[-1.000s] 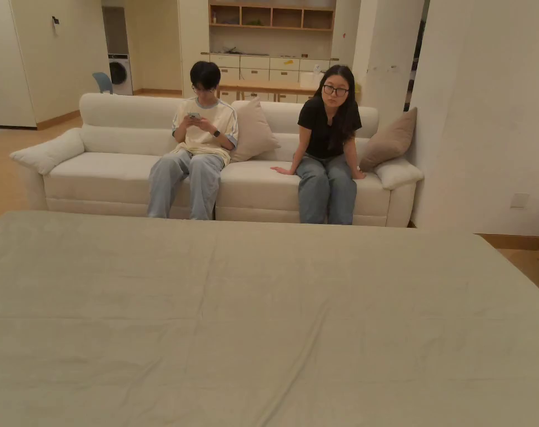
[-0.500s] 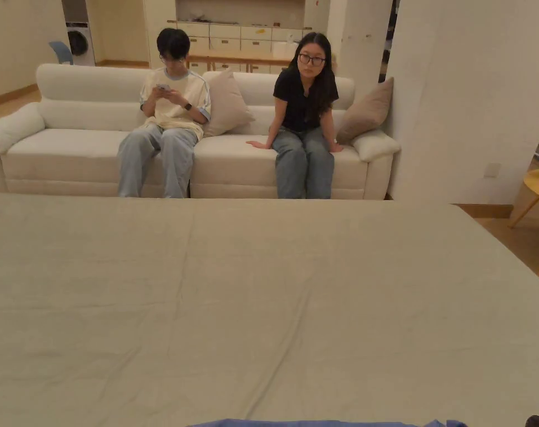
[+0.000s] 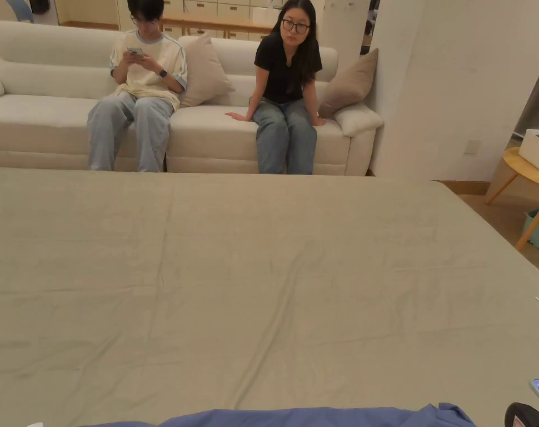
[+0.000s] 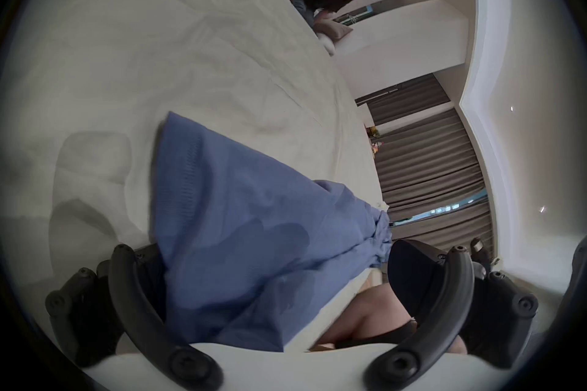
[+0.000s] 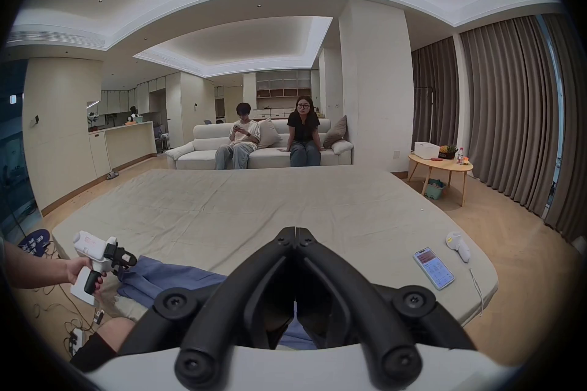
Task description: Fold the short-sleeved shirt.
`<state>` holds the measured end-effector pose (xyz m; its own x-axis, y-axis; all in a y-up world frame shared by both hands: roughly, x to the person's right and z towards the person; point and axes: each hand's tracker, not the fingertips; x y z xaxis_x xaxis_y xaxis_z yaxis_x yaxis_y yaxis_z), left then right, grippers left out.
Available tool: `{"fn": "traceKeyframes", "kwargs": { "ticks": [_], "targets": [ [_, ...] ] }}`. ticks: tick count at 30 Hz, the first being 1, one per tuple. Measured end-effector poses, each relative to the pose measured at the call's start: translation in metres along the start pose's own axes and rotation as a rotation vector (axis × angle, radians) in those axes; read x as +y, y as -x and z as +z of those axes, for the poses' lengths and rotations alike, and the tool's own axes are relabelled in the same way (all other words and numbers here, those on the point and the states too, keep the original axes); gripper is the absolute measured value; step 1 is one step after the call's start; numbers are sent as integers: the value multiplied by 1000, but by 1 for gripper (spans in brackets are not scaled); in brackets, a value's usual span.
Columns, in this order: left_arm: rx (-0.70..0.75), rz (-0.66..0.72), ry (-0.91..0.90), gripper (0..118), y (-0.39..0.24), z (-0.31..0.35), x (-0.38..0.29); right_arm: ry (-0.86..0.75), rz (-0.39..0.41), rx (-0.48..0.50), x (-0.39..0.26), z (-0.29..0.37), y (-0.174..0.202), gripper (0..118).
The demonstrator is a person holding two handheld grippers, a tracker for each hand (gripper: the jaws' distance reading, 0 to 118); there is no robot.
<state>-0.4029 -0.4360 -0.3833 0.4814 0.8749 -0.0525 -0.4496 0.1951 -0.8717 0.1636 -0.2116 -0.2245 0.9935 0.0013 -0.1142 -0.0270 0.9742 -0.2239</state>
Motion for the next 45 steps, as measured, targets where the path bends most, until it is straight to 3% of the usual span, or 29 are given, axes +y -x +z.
{"fn": "traceKeyframes", "kwargs": {
  "ticks": [1,2,3,4,5,6,7,8,11,14,18,21,22,23,25,26,32,36,40,41,43,44,45],
  "targets": [
    [-46,57,-10,104,18,-5,9,4,10,3,0,-1,2,0],
    [45,25,-65,68,17,1,13,7,16,10,-1,-2,3,0],
    [107,-26,-78,8,17,4,17,9,17,16,-1,-2,5,0],
    [200,-69,-70,5,18,3,20,10,20,23,-2,-3,6,0],
    [235,-36,-73,5,11,-2,-4,12,26,26,-3,-4,8,0],
    [77,15,-28,5,14,-3,-8,15,30,24,-4,-5,10,0],
    [74,-19,-44,5,12,-2,-9,19,27,28,-4,-5,9,0],
    [178,-43,-95,5,6,3,-11,23,21,37,-4,-6,9,0],
    [128,9,-180,5,29,38,11,31,16,46,-5,-6,9,0],
    [245,-113,-222,5,7,79,15,26,16,54,-6,-7,9,0],
    [391,-140,-344,5,-2,138,24,17,-10,73,-5,-8,7,0],
    [490,-182,-338,5,-9,157,23,8,-32,90,-7,-6,3,0],
    [376,-52,-241,5,-15,149,13,6,-35,94,-8,-6,2,0],
    [366,-64,-230,5,-22,145,11,7,-37,94,-8,-6,1,0],
    [361,-129,-226,5,-47,129,1,7,-51,102,-9,-5,-2,0],
    [404,-282,-294,5,-60,124,5,6,-56,103,-10,-4,-3,0],
    [321,-438,-176,5,-138,33,-27,-15,-69,95,-8,8,-13,0],
    [273,-416,-21,5,-136,-48,-47,-19,-83,83,-9,16,-20,0],
    [394,-437,144,7,-115,-115,-64,-17,-97,75,-12,22,-27,0],
    [486,-407,258,11,-114,-126,-57,-17,-99,69,-13,23,-28,0],
    [448,-409,204,22,-116,-127,-53,-20,-112,60,-13,25,-31,0],
    [413,-388,196,22,-116,-124,-52,-22,-123,58,-13,26,-33,0],
    [383,-371,177,45,-119,-118,-52,-23,-131,58,-12,27,-34,0]
  ]
}}
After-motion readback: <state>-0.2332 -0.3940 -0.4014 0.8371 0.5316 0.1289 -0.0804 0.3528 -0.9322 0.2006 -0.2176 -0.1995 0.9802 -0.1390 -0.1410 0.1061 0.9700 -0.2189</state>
